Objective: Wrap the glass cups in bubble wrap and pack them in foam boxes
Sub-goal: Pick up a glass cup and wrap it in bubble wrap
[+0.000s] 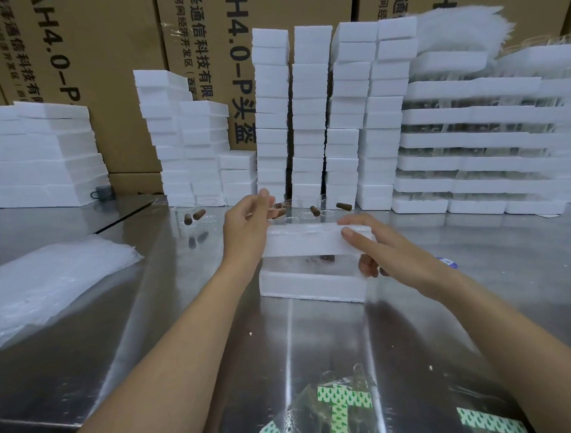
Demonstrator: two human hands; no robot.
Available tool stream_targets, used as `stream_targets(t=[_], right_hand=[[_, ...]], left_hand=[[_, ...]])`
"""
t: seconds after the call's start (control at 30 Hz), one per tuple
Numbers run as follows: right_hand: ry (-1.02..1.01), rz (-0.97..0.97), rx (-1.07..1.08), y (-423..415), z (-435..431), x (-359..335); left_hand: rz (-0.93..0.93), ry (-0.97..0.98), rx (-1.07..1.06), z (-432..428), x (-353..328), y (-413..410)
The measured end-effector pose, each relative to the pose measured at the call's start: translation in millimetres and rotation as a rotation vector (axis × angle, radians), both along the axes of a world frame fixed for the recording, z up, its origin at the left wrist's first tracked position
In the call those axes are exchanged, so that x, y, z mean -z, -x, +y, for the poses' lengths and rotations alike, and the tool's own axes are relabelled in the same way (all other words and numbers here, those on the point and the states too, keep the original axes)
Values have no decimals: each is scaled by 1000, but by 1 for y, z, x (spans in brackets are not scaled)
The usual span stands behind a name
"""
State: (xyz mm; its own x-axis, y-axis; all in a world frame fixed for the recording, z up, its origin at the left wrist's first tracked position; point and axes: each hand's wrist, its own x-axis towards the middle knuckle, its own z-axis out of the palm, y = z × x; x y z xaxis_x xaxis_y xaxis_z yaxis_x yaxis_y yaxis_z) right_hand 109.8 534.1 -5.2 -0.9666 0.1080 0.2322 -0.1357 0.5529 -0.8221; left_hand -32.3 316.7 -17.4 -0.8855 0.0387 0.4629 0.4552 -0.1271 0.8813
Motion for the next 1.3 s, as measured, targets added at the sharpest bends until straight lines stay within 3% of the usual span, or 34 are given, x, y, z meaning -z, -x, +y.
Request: stream_targets(t=[0.27,0.47,0.73,0.9,1.03,1.1,1.2,1.3], right_hand=[[-38,-11,-67,-5,5,-6],[-75,-38,-107,-4,14,-6],[-94,-25,-76,-3,13,-4],[186,30,50,1,25,-6],[174,-33,62,9,25,10],[199,-92,33,13,24,18],[193,-131,58,17,27,19],[202,-186,45,19,25,20]], left_hand=[[-334,284,248,-17,-8,2],[-333,494,387,-24,-4,5],[-349,459,465,-26,1,0],[-399,223,486,-45,-14,1],[-416,369,548,-49,-14,-5],[-471,346,582,-42,-7,-6],[-504,267,527,-35,-4,-3],[-484,368,439,-31,-2,-2]])
